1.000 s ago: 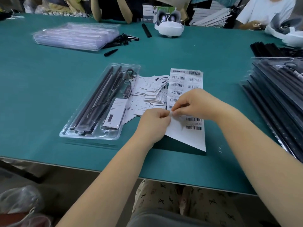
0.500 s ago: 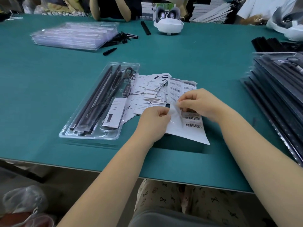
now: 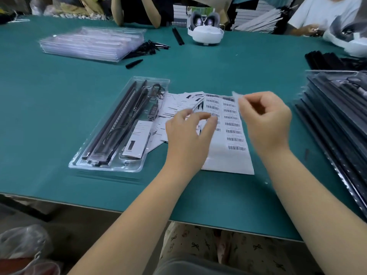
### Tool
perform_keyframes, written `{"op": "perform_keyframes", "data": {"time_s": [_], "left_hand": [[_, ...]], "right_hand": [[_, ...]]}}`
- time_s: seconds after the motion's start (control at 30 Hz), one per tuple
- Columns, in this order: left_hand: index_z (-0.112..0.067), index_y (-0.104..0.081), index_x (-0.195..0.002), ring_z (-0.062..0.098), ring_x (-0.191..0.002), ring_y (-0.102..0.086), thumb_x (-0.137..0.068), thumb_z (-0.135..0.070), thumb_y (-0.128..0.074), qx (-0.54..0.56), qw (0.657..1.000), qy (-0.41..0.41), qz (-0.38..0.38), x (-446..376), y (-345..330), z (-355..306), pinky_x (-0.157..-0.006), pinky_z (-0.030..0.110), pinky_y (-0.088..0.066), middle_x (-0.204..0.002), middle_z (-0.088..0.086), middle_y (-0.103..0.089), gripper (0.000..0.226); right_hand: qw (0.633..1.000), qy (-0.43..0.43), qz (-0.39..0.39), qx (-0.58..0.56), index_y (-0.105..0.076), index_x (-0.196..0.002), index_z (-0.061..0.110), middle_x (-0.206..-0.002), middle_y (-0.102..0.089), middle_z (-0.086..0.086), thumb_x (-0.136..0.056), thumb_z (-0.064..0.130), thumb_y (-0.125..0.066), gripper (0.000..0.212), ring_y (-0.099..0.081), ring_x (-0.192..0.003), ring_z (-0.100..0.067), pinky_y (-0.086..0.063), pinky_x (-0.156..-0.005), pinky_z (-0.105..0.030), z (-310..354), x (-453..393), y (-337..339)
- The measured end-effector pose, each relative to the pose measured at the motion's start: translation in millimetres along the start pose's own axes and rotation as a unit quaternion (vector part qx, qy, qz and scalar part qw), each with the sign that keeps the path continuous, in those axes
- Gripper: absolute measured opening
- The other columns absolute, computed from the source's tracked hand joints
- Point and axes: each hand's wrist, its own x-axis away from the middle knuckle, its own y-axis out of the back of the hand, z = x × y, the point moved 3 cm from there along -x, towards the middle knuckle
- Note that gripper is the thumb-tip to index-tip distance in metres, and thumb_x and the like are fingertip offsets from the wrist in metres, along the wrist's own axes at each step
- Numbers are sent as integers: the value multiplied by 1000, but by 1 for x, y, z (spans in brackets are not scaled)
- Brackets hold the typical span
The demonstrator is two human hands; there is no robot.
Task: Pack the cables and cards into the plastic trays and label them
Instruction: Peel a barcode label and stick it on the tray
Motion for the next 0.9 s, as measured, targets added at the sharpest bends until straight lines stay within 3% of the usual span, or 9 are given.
{"op": "perform_keyframes", "data": {"time_s": [0.03,0.07,0.1,0.2,0.33,0.47,0.6,0.77,0.9], "left_hand": [[-25,-61,-75,8,-87,-52,-91,-47,-52,79,996,37,-4,-3,4,0,-80,26,-35,-121,4,-47,29],[-23,-62,-71,7,-73,-53,-87,-50,-55,188,976,105,9,-6,7,1,-73,26,-42,-73,-25,-49,32],[-20,-65,-72,7,-68,-57,-83,-50,-59,282,943,174,22,-8,9,4,-64,23,-47,-76,-11,-70,32],[-23,-65,-64,5,-58,-58,-82,-30,-69,342,913,220,28,-13,13,10,-48,15,-44,-63,-11,-65,19],[-22,-67,-74,1,-58,-59,-82,-25,-72,275,945,176,-5,-18,21,14,-54,17,-48,-66,-15,-65,10],[-20,-52,-102,20,-82,-67,-76,-1,-75,362,900,239,33,-20,20,18,-66,25,-57,-103,7,-58,40],[-17,-50,-109,25,-87,-63,-71,16,-68,410,871,268,29,-22,22,15,-61,22,-55,-109,9,-50,53],[-32,-43,-119,4,-83,-55,-74,3,-69,189,971,147,18,-28,32,11,-60,17,-53,-107,-7,-50,62],[-43,-40,-119,-8,-73,-55,-74,-8,-73,128,985,84,84,-35,38,6,-45,5,-39,-107,-17,-51,66]], "right_hand": [[993,113,10,43,-68,-69,19,-68,-63,10,-82,14,-66,14,-55,-65,-9,-44,-66,-18,10,5,-2],[974,214,20,77,-71,-70,11,-70,-64,2,-82,9,-67,13,-56,-65,-16,-46,-66,-23,17,11,-5],[950,293,30,103,-72,-71,6,-70,-66,-4,-82,5,-68,12,-57,-63,-23,-48,-64,-28,22,17,-9],[909,386,66,143,-76,-75,5,-71,-68,-7,-81,5,-73,7,-56,-59,-27,-49,-59,-31,23,30,-20],[906,386,85,154,-76,-76,4,-68,-65,-7,-80,6,-74,5,-55,-59,-27,-48,-56,-30,16,37,-21],[895,406,71,171,-75,-72,4,-66,-65,-7,-80,3,-72,8,-54,-56,-27,-47,-55,-30,17,37,-23],[897,399,87,170,-76,-74,5,-67,-66,-6,-81,5,-72,7,-54,-57,-26,-48,-56,-30,20,40,-25],[935,305,113,141,-76,-84,6,-78,-65,-11,-81,19,-71,15,-53,-73,-27,-45,-70,-32,16,40,-21],[942,247,82,211,-75,-84,7,-92,-64,-15,-74,16,-78,14,-57,-87,-36,-46,-77,-44,10,37,-21]]}}
